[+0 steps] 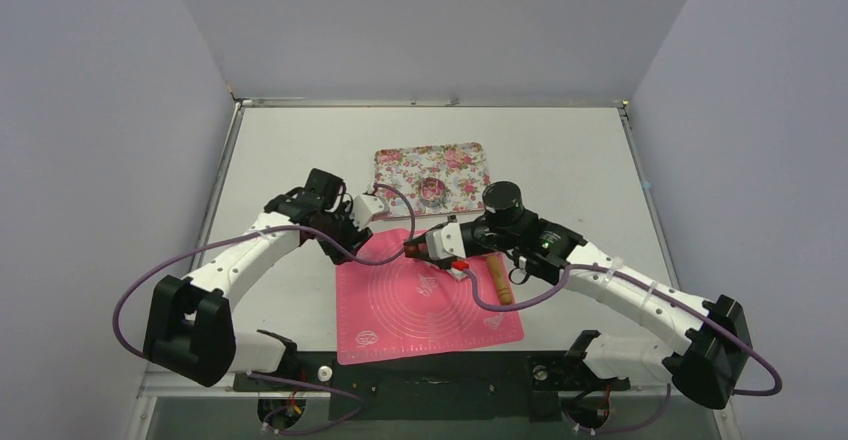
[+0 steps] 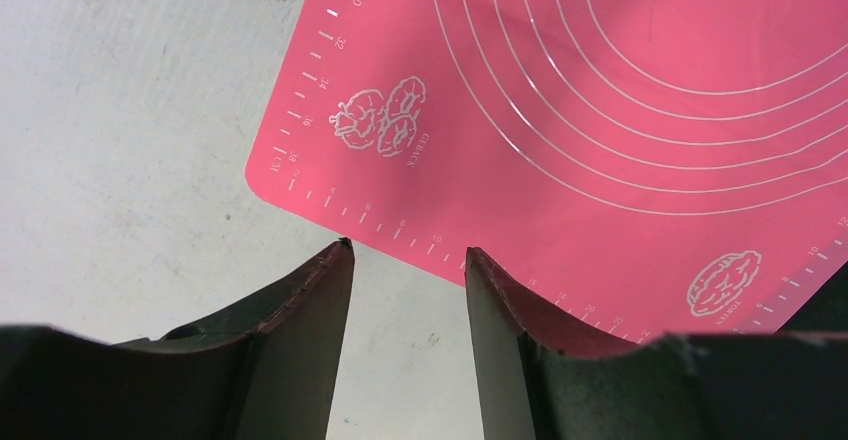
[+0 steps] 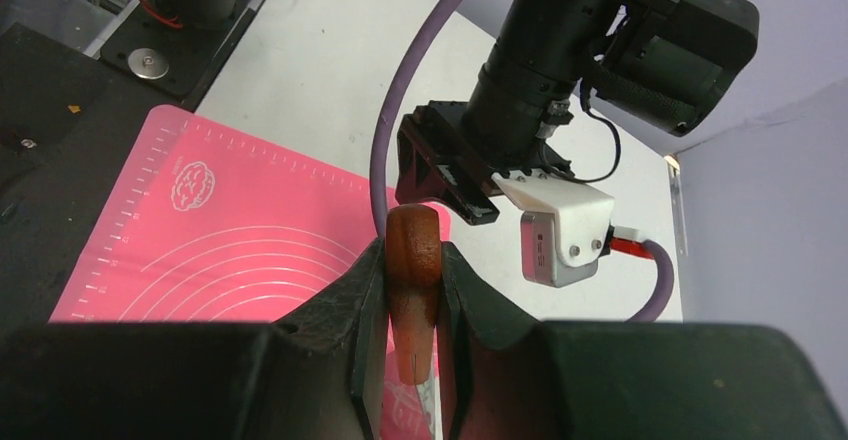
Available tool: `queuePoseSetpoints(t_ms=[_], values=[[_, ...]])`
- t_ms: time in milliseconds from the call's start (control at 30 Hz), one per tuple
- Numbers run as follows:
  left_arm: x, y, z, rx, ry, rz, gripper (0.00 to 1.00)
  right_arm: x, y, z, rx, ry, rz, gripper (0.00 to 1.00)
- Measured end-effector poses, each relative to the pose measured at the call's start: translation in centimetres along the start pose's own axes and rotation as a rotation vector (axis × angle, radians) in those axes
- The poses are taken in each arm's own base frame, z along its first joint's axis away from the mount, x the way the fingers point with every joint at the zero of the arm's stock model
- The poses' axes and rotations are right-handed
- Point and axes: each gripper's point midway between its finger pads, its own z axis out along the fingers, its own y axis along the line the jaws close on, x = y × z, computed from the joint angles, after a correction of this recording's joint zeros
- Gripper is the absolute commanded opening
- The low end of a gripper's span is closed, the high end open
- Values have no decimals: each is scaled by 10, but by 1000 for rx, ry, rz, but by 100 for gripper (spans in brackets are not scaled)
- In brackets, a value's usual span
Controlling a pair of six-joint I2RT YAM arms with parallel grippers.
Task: Roll out the dumpling wrappers from the dough
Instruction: Remove the dumpling wrapper from the work surface.
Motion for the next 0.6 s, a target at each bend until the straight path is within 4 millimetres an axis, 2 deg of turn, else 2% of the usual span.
queuePoseSetpoints(t_ms=[67,233,433,600], values=[[0,0,0,-1,-1,-7,43,0,0,0,9,9,-3,0],[7,-2,4,10,7,-25,44,9,3,-16,53,37,23,0],[8,-1,1,44,-23,-75,44,7,-12,-10,102,4,46,0],[0,10,-17,39,-91,-123,44,12,-27,-37,270,60,150,0]])
